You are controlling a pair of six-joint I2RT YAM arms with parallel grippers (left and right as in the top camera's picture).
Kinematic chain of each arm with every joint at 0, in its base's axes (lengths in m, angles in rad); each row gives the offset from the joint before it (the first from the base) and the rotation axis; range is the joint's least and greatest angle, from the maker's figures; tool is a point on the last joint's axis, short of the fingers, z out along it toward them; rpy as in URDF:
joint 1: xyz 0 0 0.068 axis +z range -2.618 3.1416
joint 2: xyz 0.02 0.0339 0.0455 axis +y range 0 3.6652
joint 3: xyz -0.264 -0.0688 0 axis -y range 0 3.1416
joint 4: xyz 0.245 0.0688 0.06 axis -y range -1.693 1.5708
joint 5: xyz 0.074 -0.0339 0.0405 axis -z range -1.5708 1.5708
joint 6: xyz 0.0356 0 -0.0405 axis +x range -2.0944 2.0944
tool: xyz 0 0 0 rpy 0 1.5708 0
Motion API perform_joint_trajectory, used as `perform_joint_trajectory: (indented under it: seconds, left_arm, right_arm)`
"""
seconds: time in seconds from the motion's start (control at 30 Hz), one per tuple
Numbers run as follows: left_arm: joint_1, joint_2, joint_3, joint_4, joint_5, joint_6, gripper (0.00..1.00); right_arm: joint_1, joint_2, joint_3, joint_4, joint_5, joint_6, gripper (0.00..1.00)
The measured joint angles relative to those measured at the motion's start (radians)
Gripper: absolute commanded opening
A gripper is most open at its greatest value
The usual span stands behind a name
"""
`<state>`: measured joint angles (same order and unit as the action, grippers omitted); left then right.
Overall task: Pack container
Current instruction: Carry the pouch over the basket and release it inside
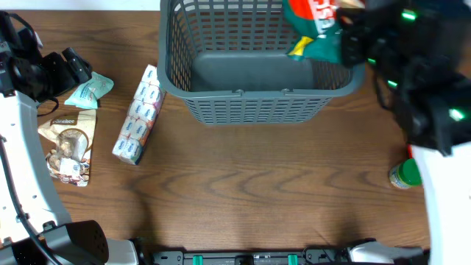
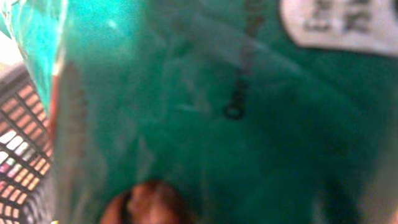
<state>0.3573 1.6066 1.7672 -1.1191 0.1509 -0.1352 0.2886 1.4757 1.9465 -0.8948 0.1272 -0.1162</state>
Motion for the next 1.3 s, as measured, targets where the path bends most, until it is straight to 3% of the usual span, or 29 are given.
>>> perform_joint_trajectory:
  seconds: [0.43, 0.93, 0.97, 1.0, 1.03, 1.07, 1.3]
  left_arm:
    - [0.000, 0.000, 0.000, 0.000, 0.000, 0.000, 0.98]
    - [0.000, 0.000, 0.000, 0.000, 0.000, 0.000, 0.99]
    - [0.000, 0.000, 0.000, 0.000, 0.000, 0.000, 0.99]
    - [0.000, 0.000, 0.000, 0.000, 0.000, 0.000, 0.99]
    - [0.000, 0.000, 0.000, 0.000, 0.000, 0.000, 0.99]
    - [0.000, 0.000, 0.000, 0.000, 0.000, 0.000, 0.99]
    - [0.000, 0.000, 0.000, 0.000, 0.000, 0.000, 0.99]
  right_arm:
    - [0.029, 0.322, 0.062, -0.115, 0.138, 0.168, 0.01]
    - [0.029, 0.481, 0.063, -0.241, 0.130, 0.293, 0.01]
    - [0.029, 0.482, 0.063, -0.241, 0.129, 0.295, 0.04]
    - [0.029, 0.483, 0.063, -0.241, 0.128, 0.296, 0.42]
    - [0.029, 0.483, 0.063, -0.240, 0.128, 0.301, 0.64]
    - [0.029, 0.483, 0.065, -0.237, 0.127, 0.301, 0.74]
    - [0.029, 0.483, 0.102, -0.220, 0.115, 0.292, 0.82]
